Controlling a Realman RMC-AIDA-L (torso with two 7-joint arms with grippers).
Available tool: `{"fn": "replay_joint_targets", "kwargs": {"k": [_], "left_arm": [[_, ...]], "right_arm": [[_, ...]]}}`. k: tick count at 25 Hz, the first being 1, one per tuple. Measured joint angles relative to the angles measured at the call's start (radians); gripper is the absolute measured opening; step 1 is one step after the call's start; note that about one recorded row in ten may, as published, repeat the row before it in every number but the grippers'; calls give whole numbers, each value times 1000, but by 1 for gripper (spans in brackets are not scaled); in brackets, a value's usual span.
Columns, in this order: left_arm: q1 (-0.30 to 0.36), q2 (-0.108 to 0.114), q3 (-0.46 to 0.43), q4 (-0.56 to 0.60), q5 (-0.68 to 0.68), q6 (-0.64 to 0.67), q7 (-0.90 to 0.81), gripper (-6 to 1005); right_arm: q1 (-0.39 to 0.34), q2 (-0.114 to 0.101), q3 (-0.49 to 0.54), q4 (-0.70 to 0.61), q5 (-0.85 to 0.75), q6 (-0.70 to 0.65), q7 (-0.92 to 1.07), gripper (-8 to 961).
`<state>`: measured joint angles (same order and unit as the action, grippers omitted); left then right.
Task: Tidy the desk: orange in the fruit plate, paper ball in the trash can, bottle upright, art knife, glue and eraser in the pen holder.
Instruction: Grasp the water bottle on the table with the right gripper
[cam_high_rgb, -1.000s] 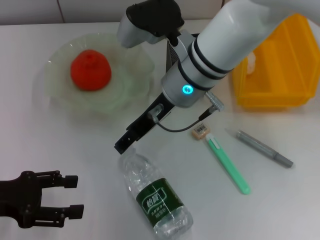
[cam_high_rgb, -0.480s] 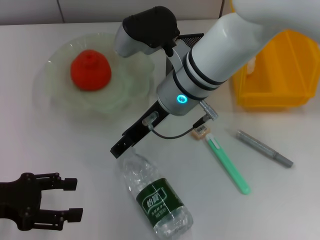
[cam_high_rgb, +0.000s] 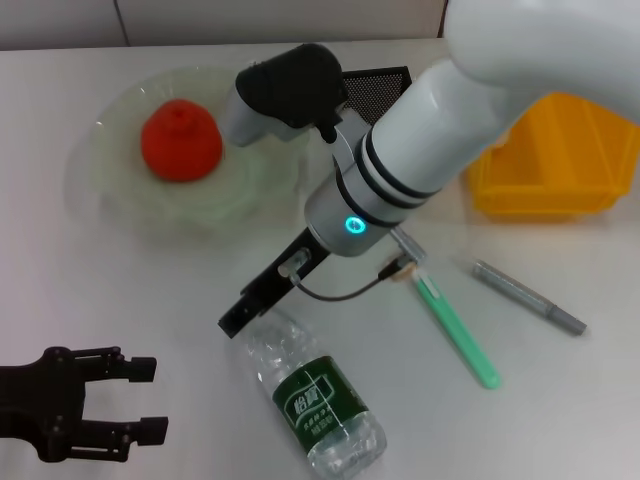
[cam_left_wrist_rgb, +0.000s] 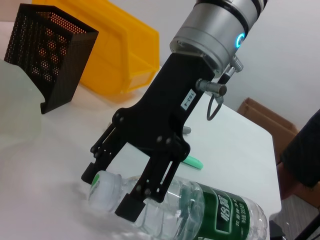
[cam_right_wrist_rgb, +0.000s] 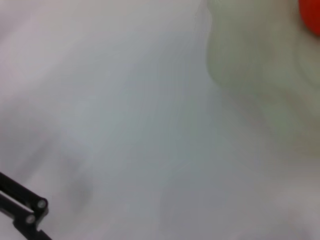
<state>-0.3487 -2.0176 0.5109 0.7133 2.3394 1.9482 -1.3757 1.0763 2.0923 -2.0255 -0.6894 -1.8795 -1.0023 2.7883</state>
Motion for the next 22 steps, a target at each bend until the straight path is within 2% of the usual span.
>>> {"fn": "replay_joint_targets", "kwargs": {"k": [4,7,12,18,22], "left_arm": [[-4,-2,0,0,0,0,1,831],[-6,-3,0,0,0,0,2,831],[-2,-3,-1,0,-1,-1,10,831],[1,-3,-1,-2,-3,-8,13,831],[2,-2,-4,-2,-4,-9,13,831]], "right_arm": [[9,0,-89,1,26,42,25,790],[9,0,-113,-11,37,50,27,789],[-2,0,-106,-27,38,50,18,557],[-11,0,-104,-47,35,49,1,458],[-60,-1,-62,-95,27,43,-45,458]]}}
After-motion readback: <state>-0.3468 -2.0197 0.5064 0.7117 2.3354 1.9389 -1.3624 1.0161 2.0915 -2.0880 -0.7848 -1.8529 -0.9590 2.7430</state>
